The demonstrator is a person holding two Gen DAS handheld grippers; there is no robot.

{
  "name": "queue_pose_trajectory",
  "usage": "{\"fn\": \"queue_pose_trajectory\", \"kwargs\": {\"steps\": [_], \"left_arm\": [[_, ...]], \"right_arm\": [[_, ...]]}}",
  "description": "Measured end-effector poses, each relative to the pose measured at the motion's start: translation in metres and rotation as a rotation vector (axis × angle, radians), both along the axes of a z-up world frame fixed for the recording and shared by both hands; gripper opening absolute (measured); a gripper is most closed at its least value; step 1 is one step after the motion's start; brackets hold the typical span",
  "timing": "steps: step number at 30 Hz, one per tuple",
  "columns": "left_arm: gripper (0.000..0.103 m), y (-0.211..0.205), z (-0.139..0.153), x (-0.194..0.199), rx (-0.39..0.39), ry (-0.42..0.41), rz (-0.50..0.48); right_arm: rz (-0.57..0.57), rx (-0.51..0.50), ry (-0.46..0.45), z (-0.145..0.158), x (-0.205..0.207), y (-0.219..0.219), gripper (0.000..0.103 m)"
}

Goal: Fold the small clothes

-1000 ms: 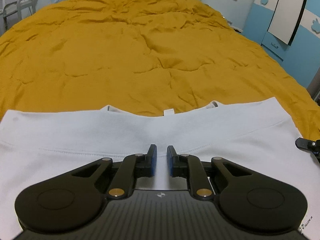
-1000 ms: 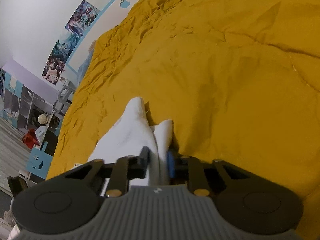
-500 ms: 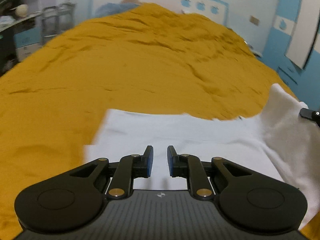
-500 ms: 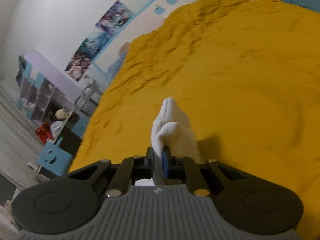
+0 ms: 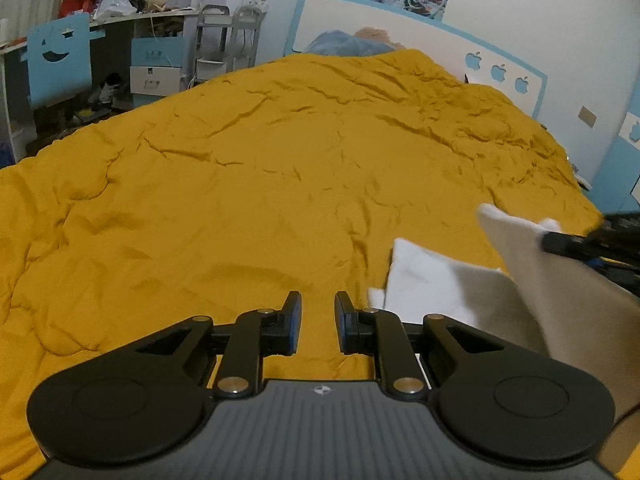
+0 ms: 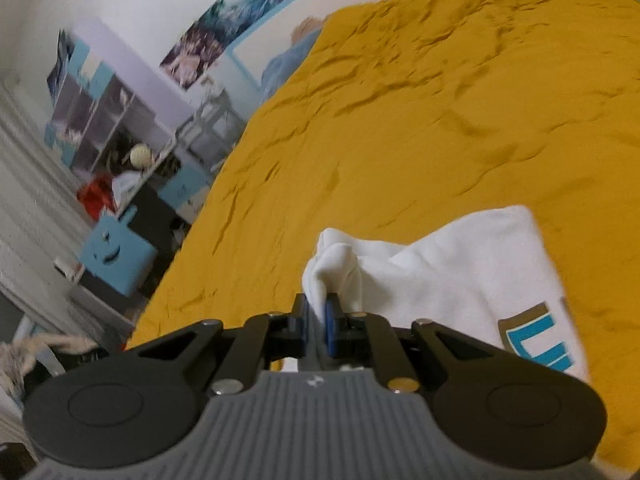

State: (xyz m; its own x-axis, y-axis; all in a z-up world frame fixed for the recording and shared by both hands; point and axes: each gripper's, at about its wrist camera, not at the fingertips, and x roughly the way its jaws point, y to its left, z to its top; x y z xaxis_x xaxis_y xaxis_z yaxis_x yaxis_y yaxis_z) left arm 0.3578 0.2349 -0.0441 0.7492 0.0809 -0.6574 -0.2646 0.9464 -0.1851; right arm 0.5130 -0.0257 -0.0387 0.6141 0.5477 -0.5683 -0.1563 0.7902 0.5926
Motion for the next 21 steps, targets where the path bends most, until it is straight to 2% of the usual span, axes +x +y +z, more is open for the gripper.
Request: {"fn": "queue_pose_trajectory", "kwargs": {"steps": [8,15,18,21], "left_arm": [[0.019,0.005,-0.005,-0.004,-0.015,0.006,-0.050],[0.019,0.012,-0.004,-0.011,-0.023,0.008,-0.045],[0.019,0.010,0.002,-0.015,-0.017,0.031,-0.056],[0.019,0.009,0.018,-0.024,-0.020,0.055,-0.082]], "right_arm": [[0.079,-0.114,0.007,-0.037,0.000,0.083,0.004],[0.147,-0.211,0.069,-0.074,0.020,0.118,0.004],[0.164,-0.229,0.067,-0.069,0.015,0.123,0.009],[0.206,-0.223,0.040,-0.047,0.000,0.122,0.015]]}}
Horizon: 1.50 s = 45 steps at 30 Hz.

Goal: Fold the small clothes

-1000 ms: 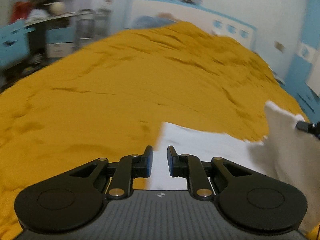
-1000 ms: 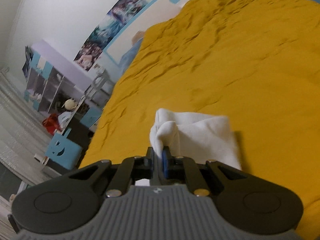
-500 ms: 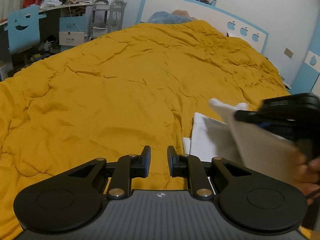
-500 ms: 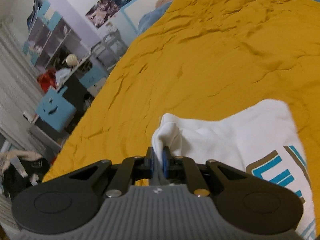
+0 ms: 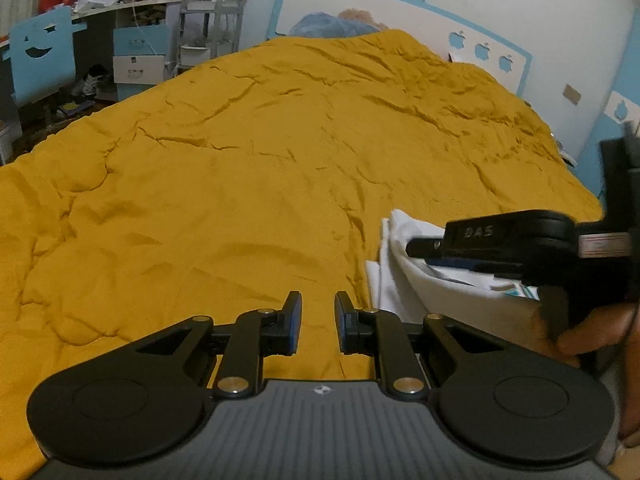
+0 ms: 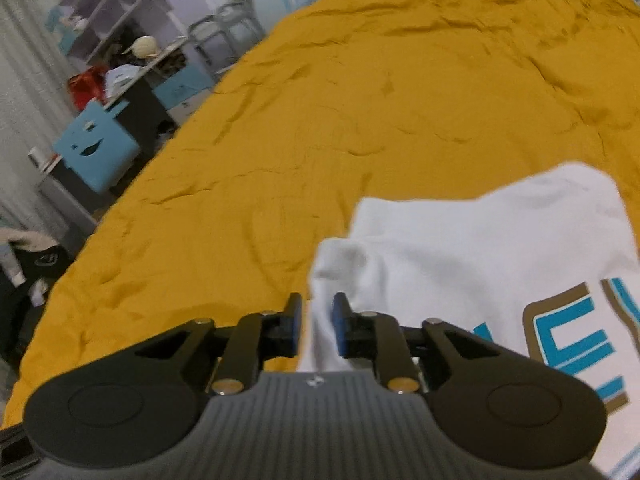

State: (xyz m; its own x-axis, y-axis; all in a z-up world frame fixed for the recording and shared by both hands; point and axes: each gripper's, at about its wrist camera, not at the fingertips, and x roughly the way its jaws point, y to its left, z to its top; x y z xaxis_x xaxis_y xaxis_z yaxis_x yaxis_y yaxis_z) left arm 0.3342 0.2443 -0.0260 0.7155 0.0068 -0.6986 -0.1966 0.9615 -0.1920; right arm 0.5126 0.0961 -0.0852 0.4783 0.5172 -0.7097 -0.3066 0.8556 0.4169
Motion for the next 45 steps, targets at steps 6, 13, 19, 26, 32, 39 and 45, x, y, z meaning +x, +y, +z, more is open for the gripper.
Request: {"fn": "queue_pose_trajectory", "kwargs": {"steps": [6,13,19,26,32,39,45], "left_arm": [[0.030,0.000,0.042,-0.028,-0.060,0.001,-0.113],[0.053,-0.008,0.034,-0.047,-0.229,0.028,-0.231],[0.057,-0.008,-0.037,-0.045,-0.429,0.110,-0.125],[0.053,-0.006,-0.088,-0.035,-0.589,0.108,0.009],[0.017,-0.014,-0.082,-0.023,-0.559,0.069,0.007],[0.011,-0.026,-0.047,-0.037,-0.415,-0.011,-0.023],[0.011,-0.028,-0.066,-0.034,-0.331,0.097,-0.009]], "right_arm": [[0.125,0.052,-0.134,0.066,-0.059,-0.028,0.016],[0.110,-0.003,-0.238,0.086,-0.113,-0.093,0.016],[0.034,-0.135,-0.218,0.048,-0.157,-0.154,0.024],[0.000,-0.266,-0.151,-0.014,-0.199,-0.198,0.030],[-0.032,-0.273,-0.130,-0.037,-0.199,-0.206,0.030],[-0.081,-0.237,-0.140,-0.034,-0.189,-0.199,0.007],[-0.045,-0.254,-0.156,-0.023,-0.195,-0.199,0.002]]}}
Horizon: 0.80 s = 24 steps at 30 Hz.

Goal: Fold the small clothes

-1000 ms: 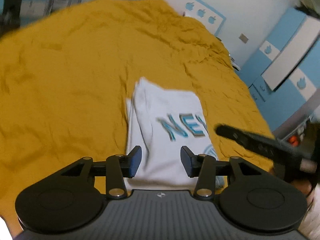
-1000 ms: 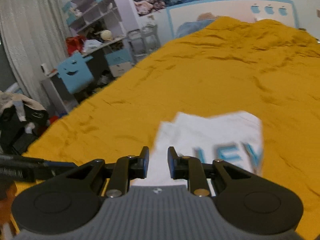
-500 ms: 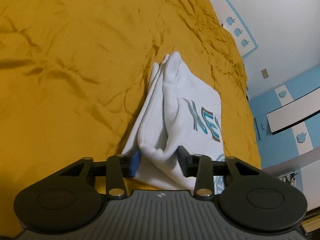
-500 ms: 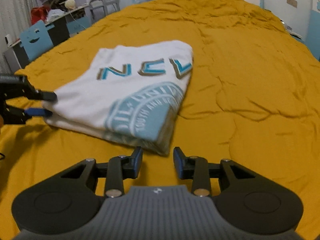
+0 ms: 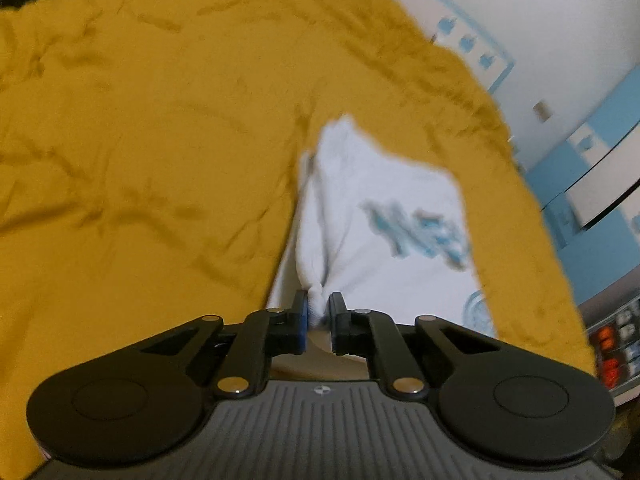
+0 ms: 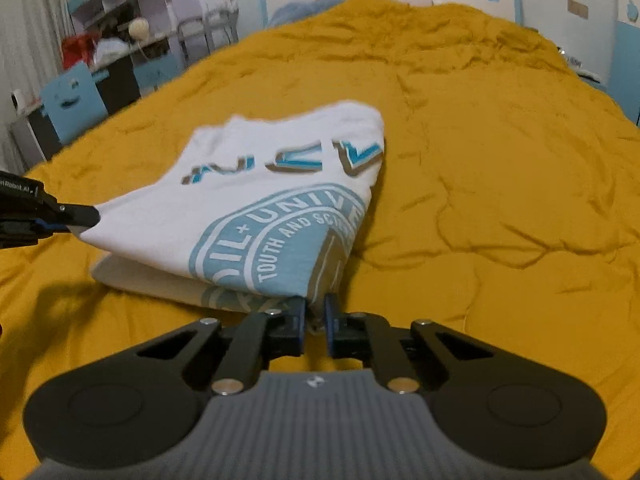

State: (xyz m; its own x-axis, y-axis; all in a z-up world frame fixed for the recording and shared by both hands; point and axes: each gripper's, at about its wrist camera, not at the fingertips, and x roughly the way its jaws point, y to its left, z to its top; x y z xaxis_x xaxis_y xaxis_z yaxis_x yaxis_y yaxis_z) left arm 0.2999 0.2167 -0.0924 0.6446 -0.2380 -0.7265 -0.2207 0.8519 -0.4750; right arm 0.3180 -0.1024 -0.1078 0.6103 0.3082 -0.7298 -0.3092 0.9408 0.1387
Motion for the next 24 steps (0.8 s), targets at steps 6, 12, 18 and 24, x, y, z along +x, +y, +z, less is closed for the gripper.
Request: {"fn": "queue_pose_trajectory", "kwargs": {"steps": [6,12,18,24], "left_arm": [[0.012,-0.009,-0.033,0.004,0.058,0.045,-0.006],[0.014,-0.013,-0.025,0.000,0.090,0.072,-0.012],[0.023,-0.014,-0.010,-0.008,0.153,0.107,-0.026],[0.025,-0.004,0.019,-0.021,0.227,0.036,-0.037]], "right_arm": [[-0.064,0.037,0.111,-0.031,0.005,-0.007,0.000],[-0.071,0.045,0.129,-0.027,0.006,-0.012,0.000],[-0.065,0.035,0.118,-0.021,0.002,-0.014,0.000],[-0.075,0.052,0.111,-0.005,-0.007,-0.030,0.000]]}}
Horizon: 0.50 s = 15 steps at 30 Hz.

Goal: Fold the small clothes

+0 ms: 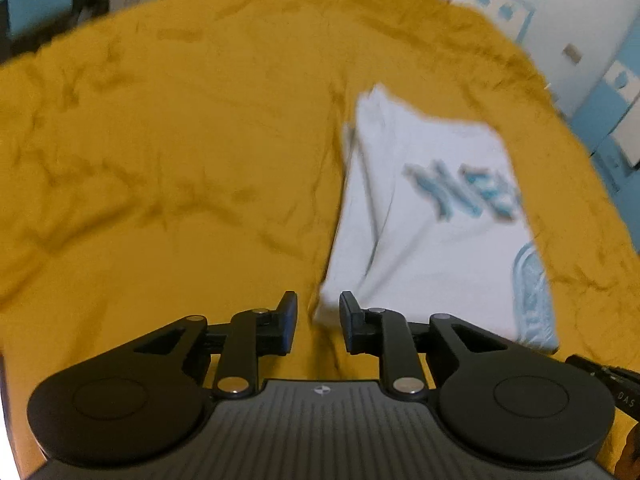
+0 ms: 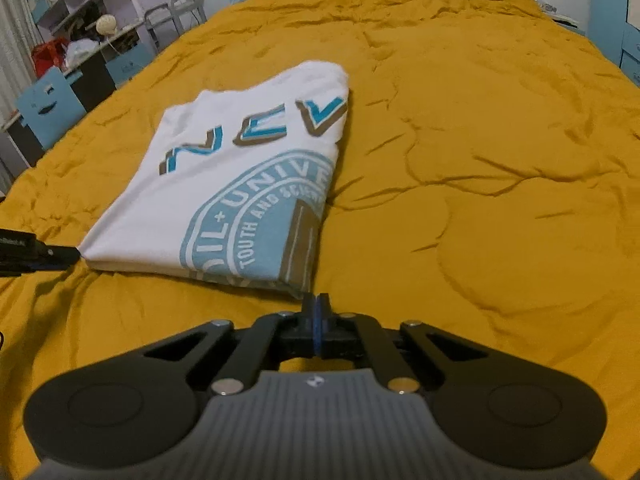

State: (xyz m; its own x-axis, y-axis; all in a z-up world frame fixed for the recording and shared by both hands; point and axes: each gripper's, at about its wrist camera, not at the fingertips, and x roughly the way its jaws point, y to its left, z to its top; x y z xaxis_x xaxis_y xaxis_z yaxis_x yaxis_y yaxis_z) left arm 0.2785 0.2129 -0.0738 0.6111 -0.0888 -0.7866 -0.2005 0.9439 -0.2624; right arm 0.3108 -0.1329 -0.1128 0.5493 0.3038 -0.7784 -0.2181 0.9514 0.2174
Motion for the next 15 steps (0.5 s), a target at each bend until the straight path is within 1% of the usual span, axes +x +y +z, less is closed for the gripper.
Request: {"fn": "queue_pose_trajectory", "kwargs": {"steps": [1,2,3,4,6,7,8,9,11,15], "left_arm": [[0.025,0.002,0.006,0.000,-0.012,-0.033,-0.009],[0.028,0.005,0.010,0.002,-0.036,-0.065,-0.018],[0.035,0.007,0.013,0.005,-0.057,-0.087,-0.027],[0.037,0.009,0.014,0.009,-0.074,-0.103,-0.035],[0.048,0.009,0.014,0.021,-0.086,-0.138,-0.063],[0.049,0.009,0.012,0.027,-0.088,-0.149,-0.074],[0.052,0.009,0.010,0.032,-0.094,-0.155,-0.084],[0.054,0.009,0.006,0.039,-0.103,-0.159,-0.096],[0.057,0.013,-0.002,0.052,-0.132,-0.166,-0.105],[0.058,0.015,-0.023,0.081,-0.189,-0.159,-0.112]], "right_arm": [[0.001,0.014,-0.004,0.003,0.000,-0.003,0.000],[-0.001,0.031,-0.008,0.005,0.001,-0.006,0.000],[-0.005,0.051,-0.011,0.007,0.002,-0.008,0.000],[-0.011,0.070,-0.014,0.009,0.005,-0.010,0.000],[-0.016,0.104,-0.020,0.012,0.010,-0.011,0.002],[-0.018,0.115,-0.023,0.013,0.012,-0.011,0.014],[-0.021,0.126,-0.025,0.014,0.016,-0.011,0.031],[-0.023,0.144,-0.027,0.013,0.021,-0.011,0.036],[-0.030,0.177,-0.021,0.011,0.031,-0.012,0.036],[-0.061,0.264,0.012,0.001,0.060,-0.014,0.037]]}}
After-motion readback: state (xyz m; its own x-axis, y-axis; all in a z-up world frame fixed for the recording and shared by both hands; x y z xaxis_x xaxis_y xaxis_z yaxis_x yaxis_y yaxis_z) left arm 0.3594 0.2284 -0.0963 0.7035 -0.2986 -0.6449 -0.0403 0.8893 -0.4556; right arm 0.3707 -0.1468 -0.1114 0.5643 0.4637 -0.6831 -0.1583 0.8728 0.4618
